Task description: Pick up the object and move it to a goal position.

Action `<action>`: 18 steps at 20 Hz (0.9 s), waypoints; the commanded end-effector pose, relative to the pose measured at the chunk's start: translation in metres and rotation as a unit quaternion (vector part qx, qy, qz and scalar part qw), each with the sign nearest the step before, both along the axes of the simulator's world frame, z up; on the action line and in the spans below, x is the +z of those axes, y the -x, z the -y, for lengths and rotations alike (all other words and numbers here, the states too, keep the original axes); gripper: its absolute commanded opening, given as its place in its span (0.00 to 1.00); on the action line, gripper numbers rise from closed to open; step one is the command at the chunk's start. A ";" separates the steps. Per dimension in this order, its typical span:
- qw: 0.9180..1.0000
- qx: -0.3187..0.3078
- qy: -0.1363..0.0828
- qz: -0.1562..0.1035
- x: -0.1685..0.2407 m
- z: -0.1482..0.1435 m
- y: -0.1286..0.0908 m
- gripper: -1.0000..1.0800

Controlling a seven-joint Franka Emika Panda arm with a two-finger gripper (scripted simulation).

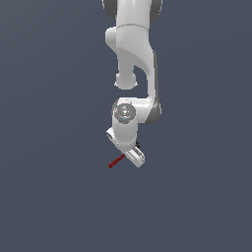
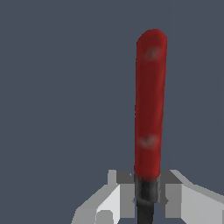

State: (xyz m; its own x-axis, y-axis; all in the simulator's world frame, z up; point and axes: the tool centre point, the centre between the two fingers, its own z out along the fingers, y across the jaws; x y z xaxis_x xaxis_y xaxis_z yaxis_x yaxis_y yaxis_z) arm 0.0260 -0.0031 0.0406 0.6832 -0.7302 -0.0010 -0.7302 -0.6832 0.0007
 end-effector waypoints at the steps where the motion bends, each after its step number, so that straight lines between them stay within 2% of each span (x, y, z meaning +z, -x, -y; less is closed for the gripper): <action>1: 1.000 0.000 0.000 0.000 0.011 0.000 0.010 0.00; 18: 1.000 0.000 -0.001 0.000 0.110 0.001 0.103 0.00</action>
State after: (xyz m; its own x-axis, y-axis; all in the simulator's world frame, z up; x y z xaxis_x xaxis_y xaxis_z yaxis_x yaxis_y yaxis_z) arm -0.0689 -0.0039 0.1429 0.6833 -0.7302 -0.0017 -0.7302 -0.6833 -0.0011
